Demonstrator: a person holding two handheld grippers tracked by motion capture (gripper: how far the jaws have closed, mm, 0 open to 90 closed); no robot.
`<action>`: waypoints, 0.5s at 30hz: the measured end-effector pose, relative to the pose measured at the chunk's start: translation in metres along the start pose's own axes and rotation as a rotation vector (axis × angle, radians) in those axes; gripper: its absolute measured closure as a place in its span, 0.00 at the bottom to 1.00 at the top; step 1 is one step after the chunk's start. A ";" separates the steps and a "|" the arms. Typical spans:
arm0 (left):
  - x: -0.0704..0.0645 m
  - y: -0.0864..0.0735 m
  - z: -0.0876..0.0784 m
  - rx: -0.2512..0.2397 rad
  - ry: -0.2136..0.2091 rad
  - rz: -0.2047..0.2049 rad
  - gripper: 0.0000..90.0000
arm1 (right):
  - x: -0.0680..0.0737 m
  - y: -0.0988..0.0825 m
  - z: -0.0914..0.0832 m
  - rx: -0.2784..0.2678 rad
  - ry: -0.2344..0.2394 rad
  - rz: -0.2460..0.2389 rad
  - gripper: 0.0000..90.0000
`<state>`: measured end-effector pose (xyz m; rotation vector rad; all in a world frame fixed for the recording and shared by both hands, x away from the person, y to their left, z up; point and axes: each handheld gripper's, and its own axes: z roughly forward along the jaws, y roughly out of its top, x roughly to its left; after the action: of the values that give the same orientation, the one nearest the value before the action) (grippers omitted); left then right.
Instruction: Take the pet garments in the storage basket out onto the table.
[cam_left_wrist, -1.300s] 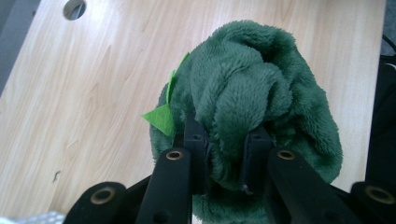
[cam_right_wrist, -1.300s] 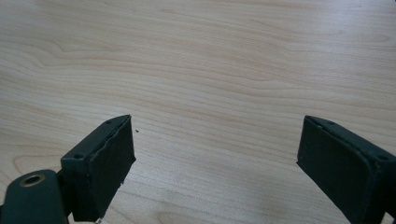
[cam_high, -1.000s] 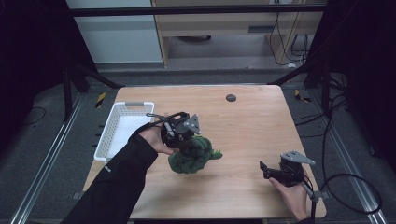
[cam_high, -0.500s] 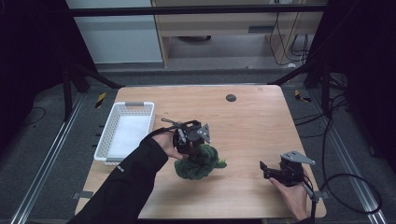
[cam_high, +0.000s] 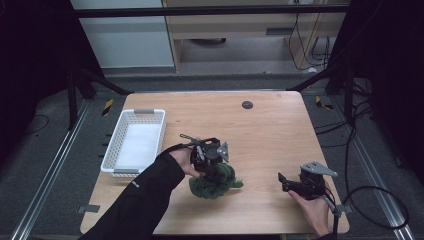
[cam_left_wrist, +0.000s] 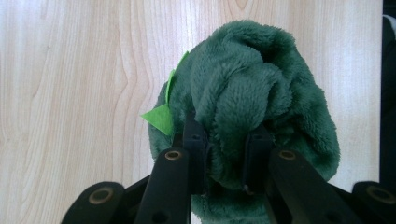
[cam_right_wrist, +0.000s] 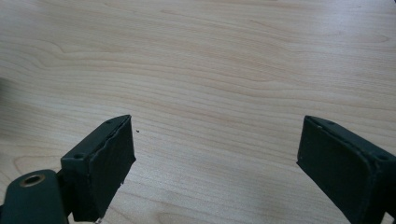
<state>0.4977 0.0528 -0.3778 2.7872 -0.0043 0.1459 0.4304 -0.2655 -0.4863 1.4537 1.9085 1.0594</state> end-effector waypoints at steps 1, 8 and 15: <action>0.000 0.000 0.001 0.002 -0.001 0.004 0.84 | 0.000 0.000 0.000 0.000 0.000 0.000 0.12; -0.002 -0.001 0.013 0.004 -0.014 -0.003 0.83 | 0.000 0.000 0.000 0.003 0.003 0.004 0.12; -0.004 -0.004 0.022 0.011 -0.024 -0.008 0.82 | 0.000 0.000 0.000 0.003 0.000 -0.001 0.12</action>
<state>0.4963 0.0492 -0.3999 2.7999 0.0016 0.1112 0.4304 -0.2651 -0.4865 1.4544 1.9116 1.0570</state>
